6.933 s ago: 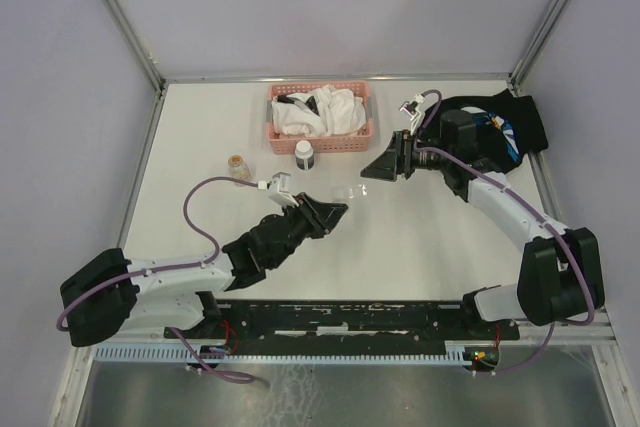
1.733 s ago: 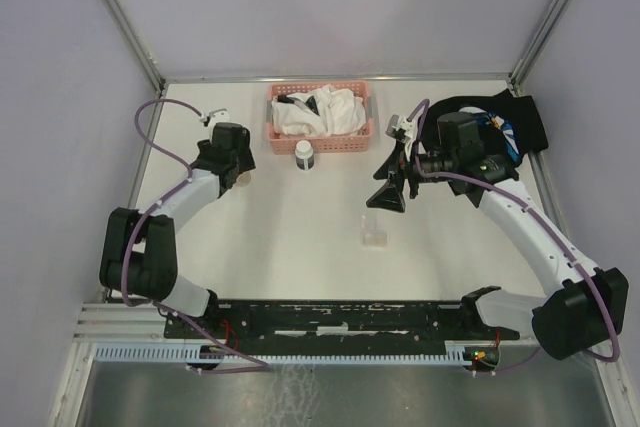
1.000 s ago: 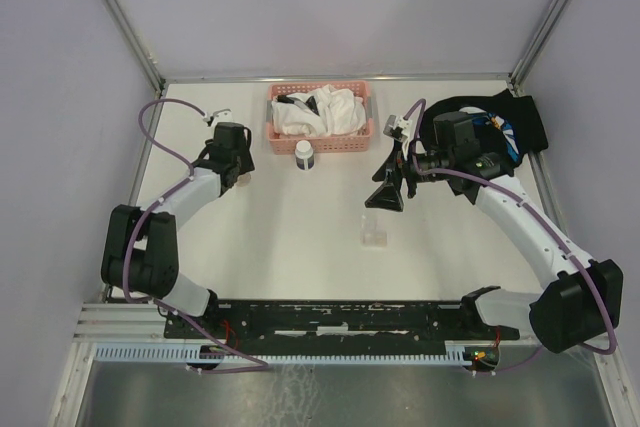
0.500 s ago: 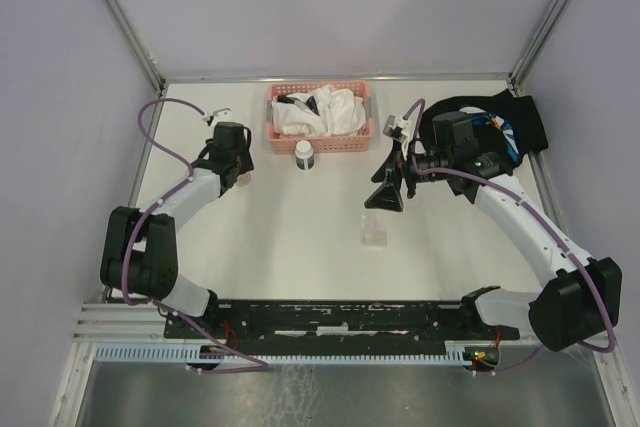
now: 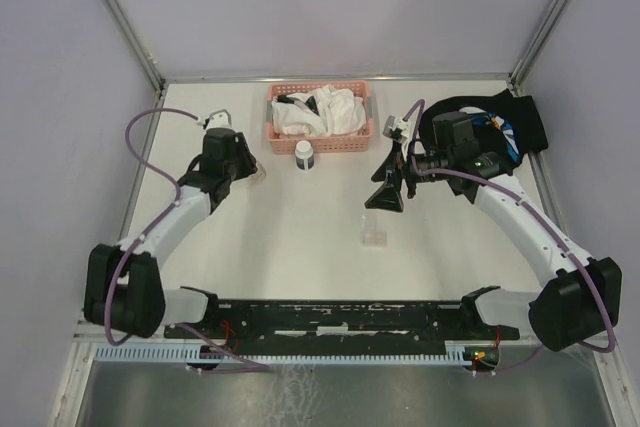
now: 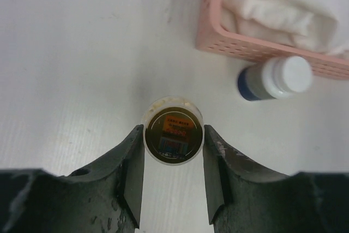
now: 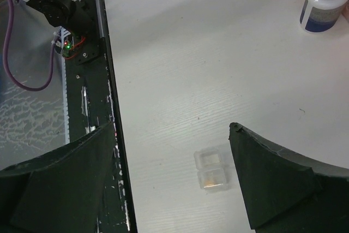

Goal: Sort the pills into containers

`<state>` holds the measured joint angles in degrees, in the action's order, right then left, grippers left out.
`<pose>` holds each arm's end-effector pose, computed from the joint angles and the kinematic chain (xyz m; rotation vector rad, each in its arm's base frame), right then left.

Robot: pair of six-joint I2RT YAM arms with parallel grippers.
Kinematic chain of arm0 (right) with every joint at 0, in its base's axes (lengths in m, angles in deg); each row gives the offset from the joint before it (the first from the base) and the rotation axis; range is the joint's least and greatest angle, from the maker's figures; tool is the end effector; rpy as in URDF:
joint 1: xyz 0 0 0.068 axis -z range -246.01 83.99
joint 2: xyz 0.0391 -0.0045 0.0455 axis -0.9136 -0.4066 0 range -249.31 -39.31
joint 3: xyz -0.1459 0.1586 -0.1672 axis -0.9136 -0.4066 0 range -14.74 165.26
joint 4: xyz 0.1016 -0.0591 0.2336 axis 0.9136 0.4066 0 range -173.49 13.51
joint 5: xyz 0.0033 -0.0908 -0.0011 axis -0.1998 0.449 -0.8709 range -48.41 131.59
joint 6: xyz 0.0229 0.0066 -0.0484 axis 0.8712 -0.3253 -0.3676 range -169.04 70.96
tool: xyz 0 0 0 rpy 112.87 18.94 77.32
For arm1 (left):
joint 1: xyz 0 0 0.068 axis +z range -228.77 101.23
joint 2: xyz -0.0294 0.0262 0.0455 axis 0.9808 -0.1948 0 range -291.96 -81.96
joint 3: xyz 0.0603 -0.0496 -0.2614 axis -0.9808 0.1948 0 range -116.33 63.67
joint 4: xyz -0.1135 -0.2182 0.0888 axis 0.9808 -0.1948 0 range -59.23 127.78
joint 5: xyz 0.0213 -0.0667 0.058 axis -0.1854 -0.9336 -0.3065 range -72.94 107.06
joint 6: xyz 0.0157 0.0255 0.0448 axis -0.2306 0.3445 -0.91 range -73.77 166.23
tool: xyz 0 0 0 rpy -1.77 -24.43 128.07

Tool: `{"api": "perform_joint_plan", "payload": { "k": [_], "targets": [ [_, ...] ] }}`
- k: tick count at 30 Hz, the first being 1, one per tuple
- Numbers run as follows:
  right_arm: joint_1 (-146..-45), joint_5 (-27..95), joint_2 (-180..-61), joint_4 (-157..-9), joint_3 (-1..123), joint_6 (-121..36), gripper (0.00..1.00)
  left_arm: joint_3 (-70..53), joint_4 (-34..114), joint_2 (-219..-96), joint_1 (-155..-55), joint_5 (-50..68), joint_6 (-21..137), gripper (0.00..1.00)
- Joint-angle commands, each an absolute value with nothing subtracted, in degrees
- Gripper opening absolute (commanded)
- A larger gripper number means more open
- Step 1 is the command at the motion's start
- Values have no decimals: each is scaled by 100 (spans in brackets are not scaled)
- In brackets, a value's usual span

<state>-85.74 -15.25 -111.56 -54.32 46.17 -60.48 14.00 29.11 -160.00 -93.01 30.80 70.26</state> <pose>0.2372 0.1167 0.3148 -1.0601 1.8669 1.1935 0.2891 -0.0646 0.2428 -0.3185 2.1748 -0.1085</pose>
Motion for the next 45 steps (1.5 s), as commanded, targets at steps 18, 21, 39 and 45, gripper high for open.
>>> {"api": "perform_joint_plan", "payload": {
  "k": [18, 21, 39, 45],
  "targets": [
    [-8593, -2201, -10012, -5924, 3623, -8794, 99, 4178, 7039, -13223, -11646, -318, 9333, 3],
    [-8623, -2184, -9911, -5955, 3614, -8823, 99, 4166, 7384, -13420, -12093, 443, 9403, 3],
    [-9334, -1048, -10060, -7329, 3111, -7960, 99, 3775, 8090, -14232, -13388, 2652, 10126, 3],
    [-9526, -888, -10163, -7573, 3017, -7840, 98, 3700, 8258, -14405, -13489, 2778, 10420, 3]
  ]
}}
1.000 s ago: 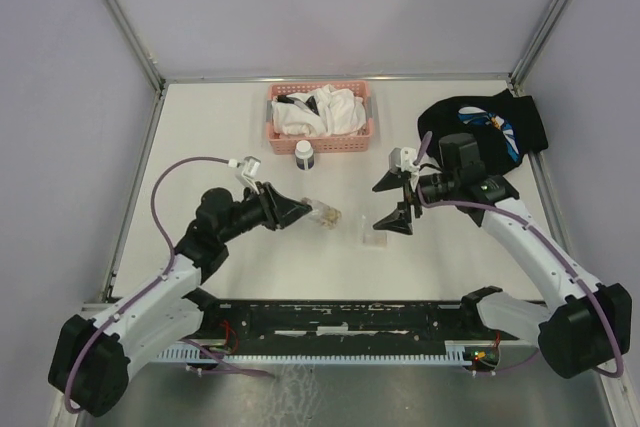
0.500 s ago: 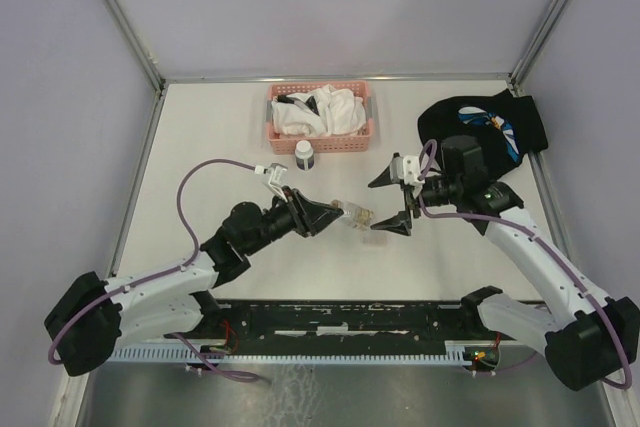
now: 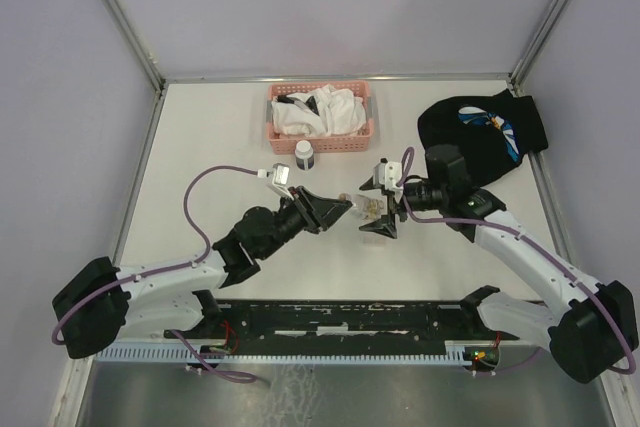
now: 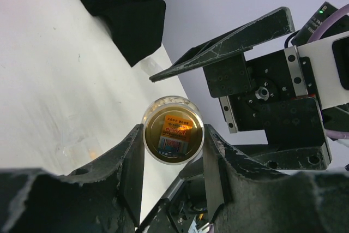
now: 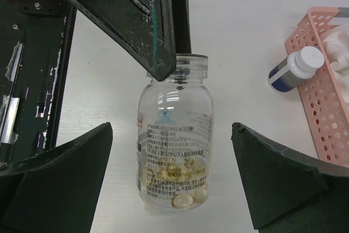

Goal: Sort the pills into containers

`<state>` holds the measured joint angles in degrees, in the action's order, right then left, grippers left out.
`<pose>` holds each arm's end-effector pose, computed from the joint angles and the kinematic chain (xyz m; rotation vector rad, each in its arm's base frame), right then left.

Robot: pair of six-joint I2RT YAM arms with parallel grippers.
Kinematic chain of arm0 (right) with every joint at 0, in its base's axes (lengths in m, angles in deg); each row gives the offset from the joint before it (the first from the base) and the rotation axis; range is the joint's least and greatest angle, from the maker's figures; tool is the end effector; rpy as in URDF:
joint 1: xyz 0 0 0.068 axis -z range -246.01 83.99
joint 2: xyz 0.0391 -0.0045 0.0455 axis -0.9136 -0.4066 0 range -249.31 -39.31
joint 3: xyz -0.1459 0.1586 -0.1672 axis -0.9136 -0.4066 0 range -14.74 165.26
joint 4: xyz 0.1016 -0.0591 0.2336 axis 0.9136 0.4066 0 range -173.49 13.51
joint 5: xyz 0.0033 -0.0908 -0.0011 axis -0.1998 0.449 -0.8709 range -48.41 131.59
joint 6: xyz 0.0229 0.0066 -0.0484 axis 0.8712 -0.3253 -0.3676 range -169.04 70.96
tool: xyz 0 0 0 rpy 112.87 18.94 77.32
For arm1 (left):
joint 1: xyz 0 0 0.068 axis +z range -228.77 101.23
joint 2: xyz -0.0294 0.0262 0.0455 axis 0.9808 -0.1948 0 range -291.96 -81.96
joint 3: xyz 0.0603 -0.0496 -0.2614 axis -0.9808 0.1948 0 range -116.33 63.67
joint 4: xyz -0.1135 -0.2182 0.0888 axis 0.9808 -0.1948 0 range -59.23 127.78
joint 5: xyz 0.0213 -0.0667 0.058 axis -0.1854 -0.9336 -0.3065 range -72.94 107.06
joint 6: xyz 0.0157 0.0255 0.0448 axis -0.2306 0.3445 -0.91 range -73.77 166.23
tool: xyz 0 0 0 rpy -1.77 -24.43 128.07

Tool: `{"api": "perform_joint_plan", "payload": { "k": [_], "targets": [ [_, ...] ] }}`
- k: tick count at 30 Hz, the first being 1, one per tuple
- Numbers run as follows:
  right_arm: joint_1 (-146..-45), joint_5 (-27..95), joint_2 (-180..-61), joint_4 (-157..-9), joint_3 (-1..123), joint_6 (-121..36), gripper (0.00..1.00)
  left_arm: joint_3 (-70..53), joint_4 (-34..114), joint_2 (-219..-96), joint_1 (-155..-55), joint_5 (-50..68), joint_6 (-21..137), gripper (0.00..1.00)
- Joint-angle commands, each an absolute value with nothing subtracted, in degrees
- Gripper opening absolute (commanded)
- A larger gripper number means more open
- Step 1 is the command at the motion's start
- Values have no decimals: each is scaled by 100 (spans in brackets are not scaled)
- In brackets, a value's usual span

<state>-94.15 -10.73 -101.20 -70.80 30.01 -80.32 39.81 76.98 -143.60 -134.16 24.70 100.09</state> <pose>0.1900 0.1335 0.2837 -1.4198 1.3907 0.9081 0.1370 -0.1900 0.2459 -0.0950 1.7232 -1.3725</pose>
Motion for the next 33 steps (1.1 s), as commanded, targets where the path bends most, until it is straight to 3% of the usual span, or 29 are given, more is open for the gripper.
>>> {"api": "perform_joint_plan", "payload": {
  "k": [1, 15, 24, 29, 30, 33],
  "targets": [
    [-9552, -879, -10177, -7583, 3017, -7821, 97, 3695, 8298, -14428, -13493, 2759, 10453, 3],
    [-9657, -683, -10262, -7513, 3183, -7648, 75, 3677, 8436, -14490, -13546, 2632, 10520, 3],
    [-9665, -869, -10200, -7519, 3204, -7557, 66, 3646, 8402, -14480, -13550, 2624, 10487, 3],
    [-9660, -986, -10230, -7420, 3288, -7547, 46, 3609, 8411, -14517, -13550, 2565, 10454, 4],
    [-9664, -998, -10238, -7366, 3316, -7552, 41, 3621, 8474, -14516, -13555, 2531, 10425, 6],
    [-9660, -1049, -10267, -7233, 3444, -7447, 27, 3726, 8711, -14436, -13553, 2437, 10313, 40]
  ]
}}
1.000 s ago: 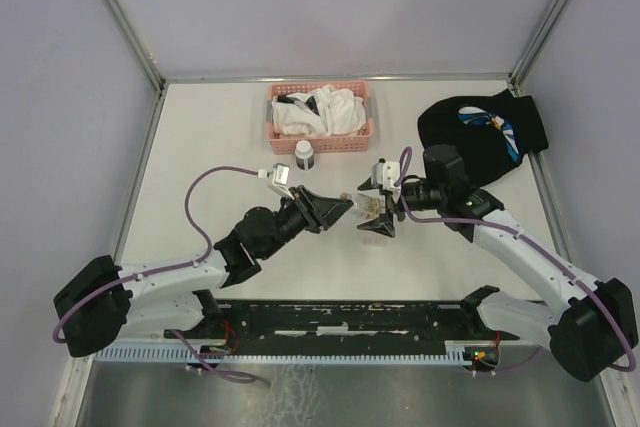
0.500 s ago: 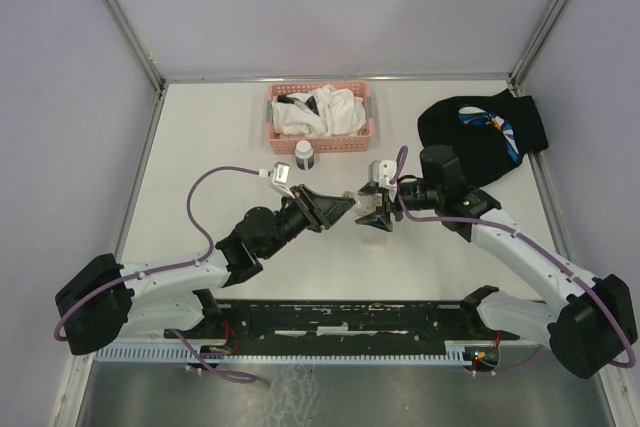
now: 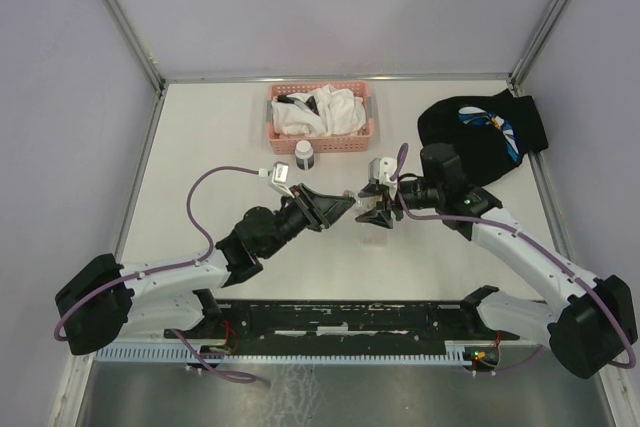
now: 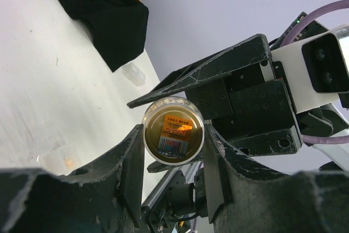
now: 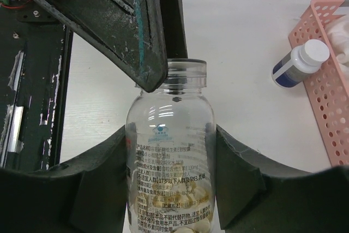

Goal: Sort the pills into containers

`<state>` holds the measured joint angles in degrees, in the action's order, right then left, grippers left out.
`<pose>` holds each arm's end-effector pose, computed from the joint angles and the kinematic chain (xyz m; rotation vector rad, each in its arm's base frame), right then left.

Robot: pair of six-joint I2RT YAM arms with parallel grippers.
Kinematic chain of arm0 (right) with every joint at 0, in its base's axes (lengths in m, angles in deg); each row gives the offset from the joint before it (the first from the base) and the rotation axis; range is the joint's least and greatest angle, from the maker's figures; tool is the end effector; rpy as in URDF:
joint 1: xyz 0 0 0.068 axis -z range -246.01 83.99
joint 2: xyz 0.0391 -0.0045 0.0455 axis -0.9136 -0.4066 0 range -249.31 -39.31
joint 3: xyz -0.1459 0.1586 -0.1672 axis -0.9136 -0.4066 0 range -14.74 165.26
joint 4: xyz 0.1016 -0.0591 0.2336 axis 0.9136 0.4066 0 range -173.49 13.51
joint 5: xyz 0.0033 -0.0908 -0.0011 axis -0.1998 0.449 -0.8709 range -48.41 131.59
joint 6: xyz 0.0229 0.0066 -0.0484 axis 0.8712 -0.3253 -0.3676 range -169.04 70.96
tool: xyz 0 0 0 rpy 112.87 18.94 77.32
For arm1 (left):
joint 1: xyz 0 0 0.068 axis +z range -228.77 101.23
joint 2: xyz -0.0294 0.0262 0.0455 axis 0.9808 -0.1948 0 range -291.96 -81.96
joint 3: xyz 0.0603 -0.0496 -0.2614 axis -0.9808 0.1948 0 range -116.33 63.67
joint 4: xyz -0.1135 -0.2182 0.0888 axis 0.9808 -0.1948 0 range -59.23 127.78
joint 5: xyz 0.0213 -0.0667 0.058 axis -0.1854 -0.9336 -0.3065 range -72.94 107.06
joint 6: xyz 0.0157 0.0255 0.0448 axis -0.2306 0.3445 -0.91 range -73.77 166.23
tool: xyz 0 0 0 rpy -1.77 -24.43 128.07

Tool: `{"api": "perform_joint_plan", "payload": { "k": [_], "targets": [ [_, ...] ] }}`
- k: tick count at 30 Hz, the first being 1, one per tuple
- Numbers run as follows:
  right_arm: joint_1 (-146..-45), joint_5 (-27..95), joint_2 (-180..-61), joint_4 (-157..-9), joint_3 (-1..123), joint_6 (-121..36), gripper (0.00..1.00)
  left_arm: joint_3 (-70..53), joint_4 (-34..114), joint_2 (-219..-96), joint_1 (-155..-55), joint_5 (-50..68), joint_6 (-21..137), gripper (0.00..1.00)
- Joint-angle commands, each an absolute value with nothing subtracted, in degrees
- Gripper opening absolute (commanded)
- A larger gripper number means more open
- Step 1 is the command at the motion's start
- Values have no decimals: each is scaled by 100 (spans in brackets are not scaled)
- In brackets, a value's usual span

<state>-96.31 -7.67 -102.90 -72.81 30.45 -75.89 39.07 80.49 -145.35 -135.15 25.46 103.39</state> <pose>0.1928 0.1438 0.2822 -1.3855 1.4517 0.9221 0.1368 -0.1963 0.2503 -0.1445 1.6888 -1.4456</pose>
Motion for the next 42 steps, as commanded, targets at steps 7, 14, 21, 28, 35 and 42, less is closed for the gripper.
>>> {"api": "perform_joint_plan", "payload": {
  "k": [7, 14, 21, 28, 35, 42],
  "targets": [
    [-9541, -1915, -10434, -6632, 3848, -7151, 8, 4034, 8391, -13563, -13546, 2162, 9235, 71],
    [-9477, -2536, -10517, -6160, 3968, -7597, 2, 4274, 7061, -11901, -13553, 1899, 7252, 74],
    [-9385, -2614, -10609, -5762, 4122, -7852, 2, 4647, 7873, -11657, -13547, -18, 4960, 75],
    [-9347, -2791, -10570, -4946, 4201, -8863, 2, 4527, 7863, -12293, -13546, -555, 2886, 81],
    [-9345, -2805, -10618, -4488, 4289, -9390, 2, 4157, 7506, -12651, -13520, -807, 1983, 85],
    [-9345, -2813, -10633, -4333, 4333, -9551, 2, 3684, 7355, -13385, -13492, -1216, 2131, 82]
  ]
}}
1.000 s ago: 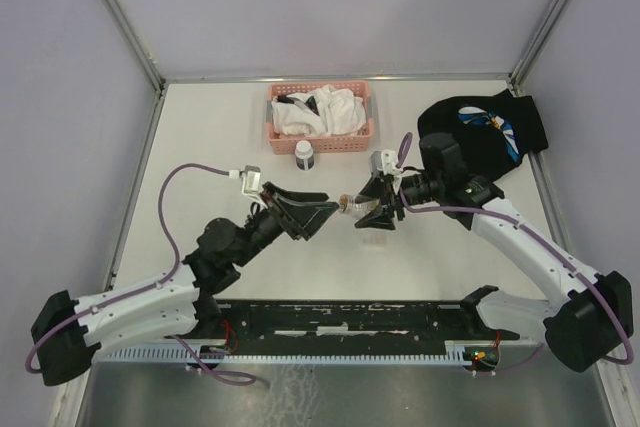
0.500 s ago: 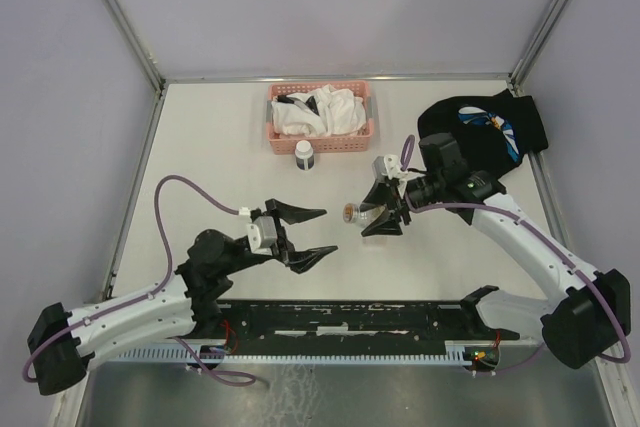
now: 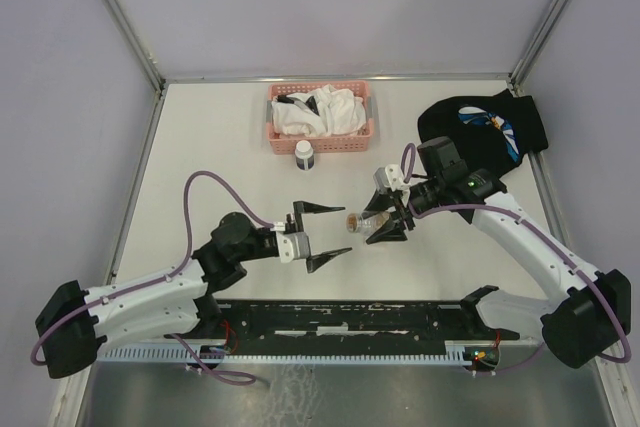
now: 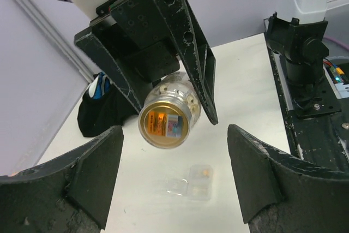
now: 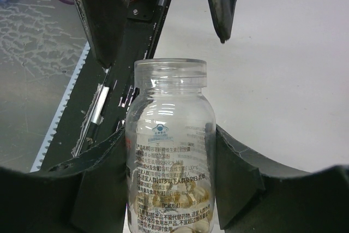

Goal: Sort the pills into containers

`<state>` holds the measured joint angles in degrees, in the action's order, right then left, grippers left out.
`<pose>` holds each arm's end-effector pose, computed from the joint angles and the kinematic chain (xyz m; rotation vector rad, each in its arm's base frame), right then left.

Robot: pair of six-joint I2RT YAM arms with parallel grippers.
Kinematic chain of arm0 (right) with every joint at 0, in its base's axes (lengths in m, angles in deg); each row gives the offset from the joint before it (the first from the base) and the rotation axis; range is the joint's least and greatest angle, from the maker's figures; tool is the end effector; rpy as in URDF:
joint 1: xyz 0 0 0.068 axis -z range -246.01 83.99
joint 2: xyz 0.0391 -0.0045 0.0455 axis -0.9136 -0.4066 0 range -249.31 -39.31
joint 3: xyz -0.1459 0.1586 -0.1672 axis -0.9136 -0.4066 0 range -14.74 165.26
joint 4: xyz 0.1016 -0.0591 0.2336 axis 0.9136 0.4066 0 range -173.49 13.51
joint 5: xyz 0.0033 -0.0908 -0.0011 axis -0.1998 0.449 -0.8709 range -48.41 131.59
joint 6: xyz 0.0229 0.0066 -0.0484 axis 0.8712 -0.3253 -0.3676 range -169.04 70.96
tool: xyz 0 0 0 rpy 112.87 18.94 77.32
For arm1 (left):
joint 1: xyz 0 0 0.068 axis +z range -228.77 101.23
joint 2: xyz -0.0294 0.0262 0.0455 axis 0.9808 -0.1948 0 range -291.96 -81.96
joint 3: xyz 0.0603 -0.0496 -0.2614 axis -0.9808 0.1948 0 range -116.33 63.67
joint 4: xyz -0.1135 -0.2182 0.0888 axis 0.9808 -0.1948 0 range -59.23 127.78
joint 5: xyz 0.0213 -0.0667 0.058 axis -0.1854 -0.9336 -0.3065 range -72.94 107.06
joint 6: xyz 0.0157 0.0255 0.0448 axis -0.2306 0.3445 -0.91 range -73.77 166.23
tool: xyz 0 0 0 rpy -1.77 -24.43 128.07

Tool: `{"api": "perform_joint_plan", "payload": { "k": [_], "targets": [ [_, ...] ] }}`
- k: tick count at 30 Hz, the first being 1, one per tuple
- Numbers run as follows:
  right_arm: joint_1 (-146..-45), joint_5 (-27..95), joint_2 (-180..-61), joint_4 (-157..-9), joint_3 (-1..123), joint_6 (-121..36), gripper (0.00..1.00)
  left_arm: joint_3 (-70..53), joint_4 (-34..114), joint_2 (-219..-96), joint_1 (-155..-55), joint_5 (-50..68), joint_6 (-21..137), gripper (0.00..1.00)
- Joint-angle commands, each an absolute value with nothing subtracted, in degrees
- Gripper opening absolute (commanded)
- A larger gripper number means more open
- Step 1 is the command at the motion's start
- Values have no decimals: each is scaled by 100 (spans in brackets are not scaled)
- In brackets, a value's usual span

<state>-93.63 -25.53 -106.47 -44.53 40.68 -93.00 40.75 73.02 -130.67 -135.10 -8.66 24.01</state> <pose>0.1844 0.1335 0.2976 -1.5784 1.3665 1.2307 0.0965 -0.1726 0.2768 1.1960 0.8579 -0.8021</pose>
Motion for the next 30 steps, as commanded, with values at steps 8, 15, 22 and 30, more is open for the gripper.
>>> {"api": "perform_joint_plan", "payload": {
  "k": [8, 15, 22, 30],
  "targets": [
    [-9344, -2791, -10626, -4273, 4349, -9614, 2, 3430, 7556, -13844, -13476, -1278, 2282, 62],
    [-9346, -2786, -10662, -4220, 4374, -9658, 2, 3456, 7616, -13852, -13465, -1252, 2384, 57],
    [-9348, -2784, -10688, -4209, 4375, -9667, 2, 3437, 7647, -13921, -13451, -1188, 2536, 56],
    [-9338, -2690, -10742, -4191, 4397, -9654, 2, 3369, 7649, -14016, -13453, -1080, 3074, 29]
  ]
}}
